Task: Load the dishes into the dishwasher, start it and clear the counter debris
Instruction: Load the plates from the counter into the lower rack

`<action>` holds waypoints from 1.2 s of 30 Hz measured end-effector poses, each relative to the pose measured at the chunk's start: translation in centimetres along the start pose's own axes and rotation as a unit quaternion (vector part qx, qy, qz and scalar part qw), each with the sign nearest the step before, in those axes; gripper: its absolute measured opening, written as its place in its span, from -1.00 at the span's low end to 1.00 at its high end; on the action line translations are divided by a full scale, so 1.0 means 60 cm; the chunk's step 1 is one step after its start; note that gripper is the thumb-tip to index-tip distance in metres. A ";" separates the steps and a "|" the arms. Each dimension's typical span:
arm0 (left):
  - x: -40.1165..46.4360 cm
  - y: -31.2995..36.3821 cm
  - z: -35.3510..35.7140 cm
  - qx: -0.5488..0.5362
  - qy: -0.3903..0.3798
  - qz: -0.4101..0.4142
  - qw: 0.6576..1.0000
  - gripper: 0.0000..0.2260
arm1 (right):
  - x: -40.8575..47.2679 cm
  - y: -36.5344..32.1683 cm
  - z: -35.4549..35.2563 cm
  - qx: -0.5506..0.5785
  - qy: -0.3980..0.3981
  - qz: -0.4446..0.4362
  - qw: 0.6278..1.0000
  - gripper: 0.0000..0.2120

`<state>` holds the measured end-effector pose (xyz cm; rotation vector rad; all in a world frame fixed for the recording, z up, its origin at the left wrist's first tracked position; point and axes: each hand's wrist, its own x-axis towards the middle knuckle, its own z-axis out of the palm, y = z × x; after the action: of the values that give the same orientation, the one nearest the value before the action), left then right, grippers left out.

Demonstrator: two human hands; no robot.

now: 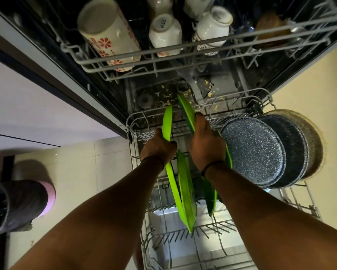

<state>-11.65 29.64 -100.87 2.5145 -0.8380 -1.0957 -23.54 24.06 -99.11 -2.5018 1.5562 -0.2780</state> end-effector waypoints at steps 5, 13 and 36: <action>-0.005 -0.001 -0.004 0.050 0.097 0.057 0.992 -0.77 | 0.002 -0.009 -0.009 0.012 0.005 -0.009 1.000 -0.51; -0.031 0.010 0.003 0.085 0.165 0.067 0.980 -0.85 | -0.007 0.009 -0.020 0.043 -0.031 0.009 0.999 -0.47; -0.097 0.090 -0.044 -0.011 0.213 0.105 0.971 -0.76 | 0.008 0.053 -0.120 0.128 0.014 0.196 0.972 -0.53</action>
<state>-15.01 28.89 -93.24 2.4379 -0.9268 -0.4684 -27.87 21.85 -92.93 -1.9577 1.8468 -0.4229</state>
